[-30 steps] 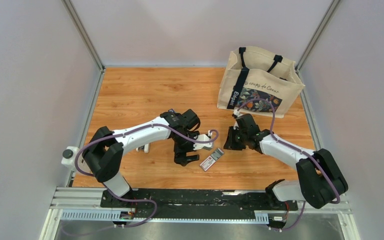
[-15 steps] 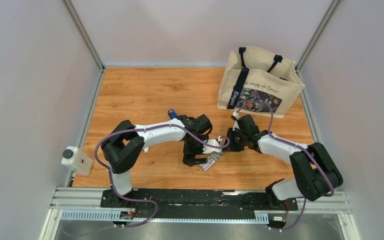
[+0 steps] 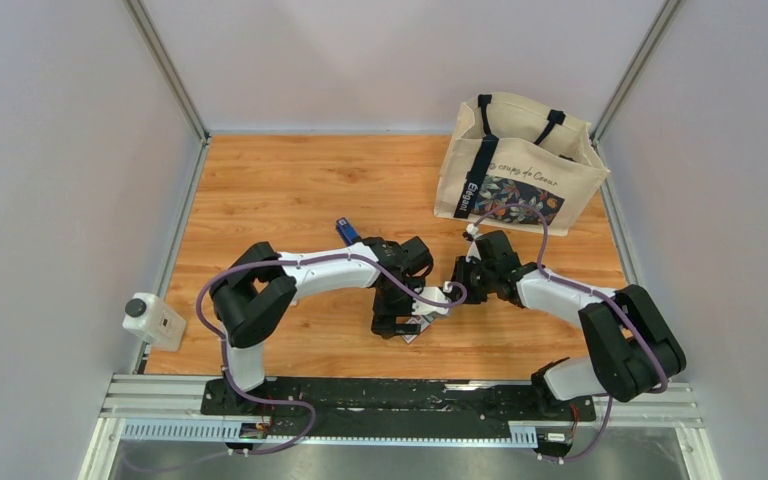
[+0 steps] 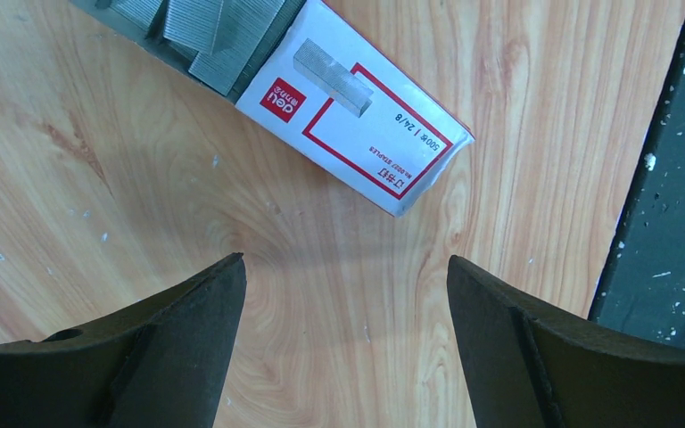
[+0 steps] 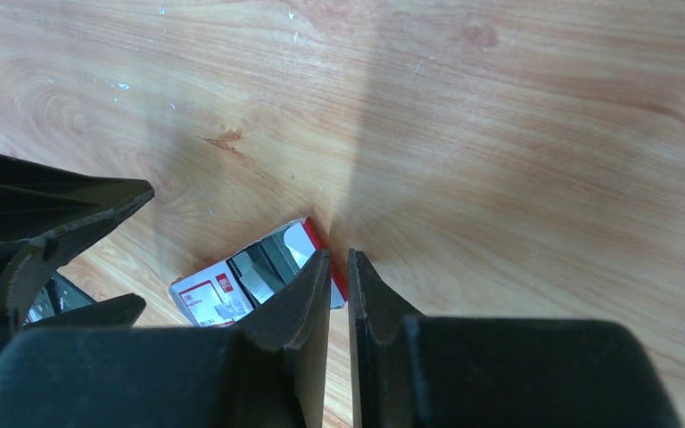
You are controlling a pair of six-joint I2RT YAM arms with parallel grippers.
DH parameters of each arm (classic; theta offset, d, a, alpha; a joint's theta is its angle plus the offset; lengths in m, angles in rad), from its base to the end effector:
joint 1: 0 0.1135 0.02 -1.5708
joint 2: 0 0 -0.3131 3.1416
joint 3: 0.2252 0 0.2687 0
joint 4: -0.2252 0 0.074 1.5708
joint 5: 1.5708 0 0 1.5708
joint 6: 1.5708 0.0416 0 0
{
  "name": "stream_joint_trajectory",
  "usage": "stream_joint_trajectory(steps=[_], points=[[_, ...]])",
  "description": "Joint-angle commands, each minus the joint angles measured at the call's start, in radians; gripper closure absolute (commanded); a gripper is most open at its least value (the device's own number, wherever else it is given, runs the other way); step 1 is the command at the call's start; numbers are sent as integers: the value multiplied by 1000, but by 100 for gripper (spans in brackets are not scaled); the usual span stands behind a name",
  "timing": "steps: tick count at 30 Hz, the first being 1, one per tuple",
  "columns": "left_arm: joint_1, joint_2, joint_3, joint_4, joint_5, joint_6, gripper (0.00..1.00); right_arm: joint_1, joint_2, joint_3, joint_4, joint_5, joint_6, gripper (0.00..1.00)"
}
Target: Unload the staples from the stapler
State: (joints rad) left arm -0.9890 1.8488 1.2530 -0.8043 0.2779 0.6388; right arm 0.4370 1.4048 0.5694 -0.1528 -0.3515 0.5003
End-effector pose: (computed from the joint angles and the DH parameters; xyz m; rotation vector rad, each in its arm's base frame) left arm 0.1969 -0.3202 0.2049 2.1971 2.0261 -0.4561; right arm 0.2211 0.1191 0.1739 -0.0576 2.6731 0.7846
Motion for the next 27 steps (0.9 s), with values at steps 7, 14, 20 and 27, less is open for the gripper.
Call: stream_joint_trajectory(steps=[7, 14, 20, 27], points=[[-11, 44, 45, 33, -29, 12, 9, 0, -12, -19, 51, -26, 1, 86], [-23, 59, 75, 20, -10, -2, 9, -3, 5, -37, 71, -41, 1, 87], [-37, 59, 69, 20, -3, -8, 9, -3, -1, -40, 79, -50, 4, 87], [-40, 64, 65, 33, -9, -13, 9, 0, 8, -55, 108, -70, 20, 89]])
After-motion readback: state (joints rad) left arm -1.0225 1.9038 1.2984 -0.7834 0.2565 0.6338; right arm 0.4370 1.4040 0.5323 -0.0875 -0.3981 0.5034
